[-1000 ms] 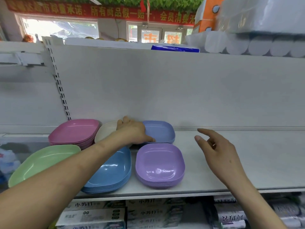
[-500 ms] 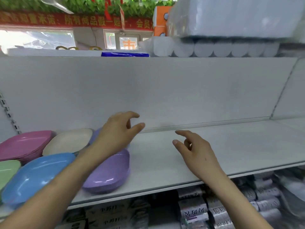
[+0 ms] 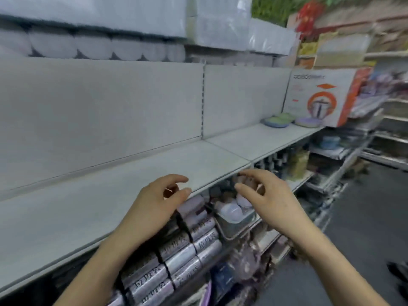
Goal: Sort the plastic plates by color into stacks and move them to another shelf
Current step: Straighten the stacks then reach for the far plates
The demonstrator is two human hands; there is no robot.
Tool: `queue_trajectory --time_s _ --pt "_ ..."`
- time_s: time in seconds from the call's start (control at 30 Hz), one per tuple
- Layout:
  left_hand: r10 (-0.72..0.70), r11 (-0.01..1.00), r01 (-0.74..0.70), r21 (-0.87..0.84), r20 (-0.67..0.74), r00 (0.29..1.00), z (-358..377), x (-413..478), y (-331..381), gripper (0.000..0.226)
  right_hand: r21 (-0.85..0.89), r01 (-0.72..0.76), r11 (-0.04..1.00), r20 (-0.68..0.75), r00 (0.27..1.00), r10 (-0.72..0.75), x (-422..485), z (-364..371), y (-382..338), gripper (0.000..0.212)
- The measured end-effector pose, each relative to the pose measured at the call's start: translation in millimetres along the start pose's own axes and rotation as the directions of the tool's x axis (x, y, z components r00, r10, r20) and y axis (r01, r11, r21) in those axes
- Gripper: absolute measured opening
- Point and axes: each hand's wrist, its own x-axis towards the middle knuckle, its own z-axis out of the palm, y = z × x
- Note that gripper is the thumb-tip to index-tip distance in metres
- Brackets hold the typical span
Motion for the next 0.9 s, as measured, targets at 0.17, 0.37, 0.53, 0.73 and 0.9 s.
queue_trajectory --time_s 0.17,0.37,0.53,0.73,0.9 --pt "0.099 0.994 -0.101 0.031 0.065 0.993 93.1 70.3 39.1 0.019 -0.047 -0.129 0.991 -0.108 0.987 0.123 6.1 -73.4 81.2 0.035" --pt "0.170 0.974 -0.180 0.138 0.077 0.982 185.2 162.2 69.7 0.012 -0.102 -0.235 0.967 -0.174 0.961 0.215 41.2 -121.8 167.4 0.024" --pt "0.176 0.978 -0.185 0.094 0.099 0.979 256.2 253.2 86.2 0.012 -0.147 -0.266 0.953 -0.222 0.947 0.230 112.6 -155.8 242.5 0.024" --pt "0.150 0.977 -0.161 0.137 0.090 0.985 317.4 360.9 101.6 0.020 -0.214 -0.242 0.946 -0.256 0.949 0.184 222.2 -192.6 307.4 0.023" --pt "0.128 0.955 -0.131 0.266 0.027 0.991 368.6 411.0 113.3 0.029 -0.216 -0.258 0.942 -0.241 0.949 0.205 284.7 -202.2 368.1 0.021"
